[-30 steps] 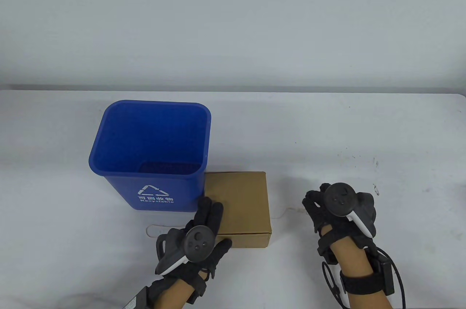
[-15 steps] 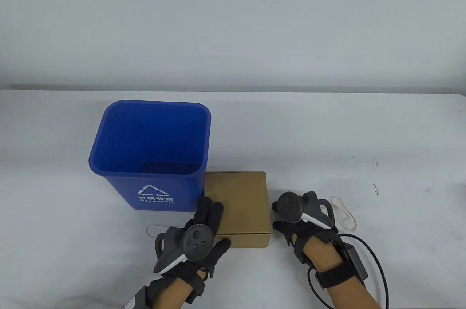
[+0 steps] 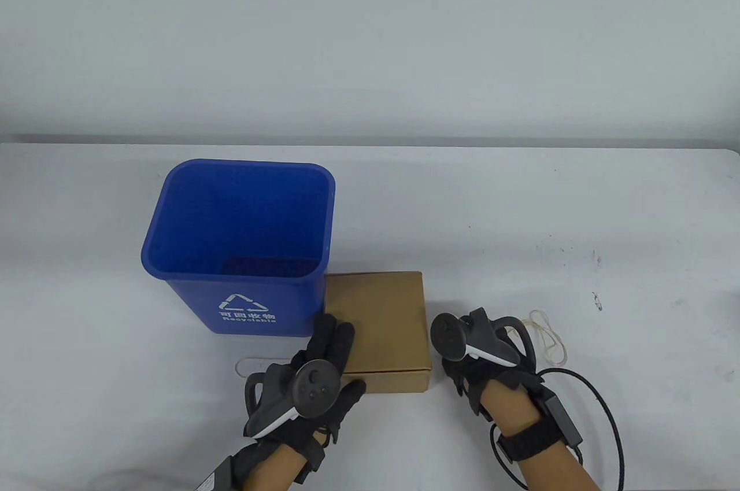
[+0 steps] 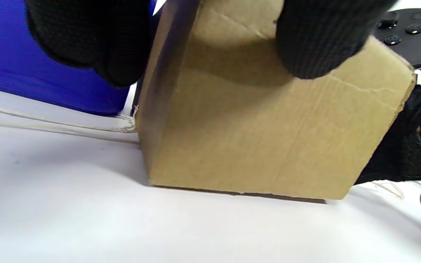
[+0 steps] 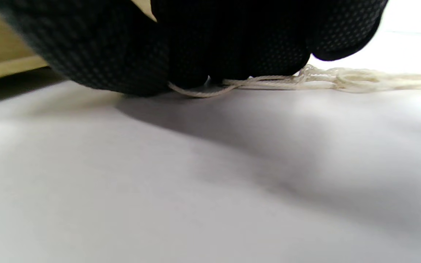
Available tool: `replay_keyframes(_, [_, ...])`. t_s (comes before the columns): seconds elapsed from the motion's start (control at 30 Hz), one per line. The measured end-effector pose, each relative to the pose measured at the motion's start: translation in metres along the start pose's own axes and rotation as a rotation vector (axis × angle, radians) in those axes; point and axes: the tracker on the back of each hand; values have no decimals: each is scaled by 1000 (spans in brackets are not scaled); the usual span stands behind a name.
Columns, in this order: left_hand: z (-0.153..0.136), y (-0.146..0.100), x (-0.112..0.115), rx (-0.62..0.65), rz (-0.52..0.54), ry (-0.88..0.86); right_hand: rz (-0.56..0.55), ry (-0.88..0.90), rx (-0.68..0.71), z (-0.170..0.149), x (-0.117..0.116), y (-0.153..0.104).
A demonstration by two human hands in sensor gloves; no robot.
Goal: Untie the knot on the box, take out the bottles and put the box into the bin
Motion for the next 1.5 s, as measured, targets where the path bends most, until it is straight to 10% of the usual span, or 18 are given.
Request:
replay_keyframes(0.83, [-2, 0, -1, -6, -26, -7, -186, 441, -317, -125, 14, -28])
replay_keyframes(1.5, [-1, 0, -1, -9, -33, 3, -190, 333, -679, -162, -7, -25])
Point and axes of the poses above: the tracker on the back of each hand, its own z axis roughly to the thumb side, its own y axis roughly from the wrist to the fingertips, x = y × z, and after that the axes turned 7 degrees about z, right-handed
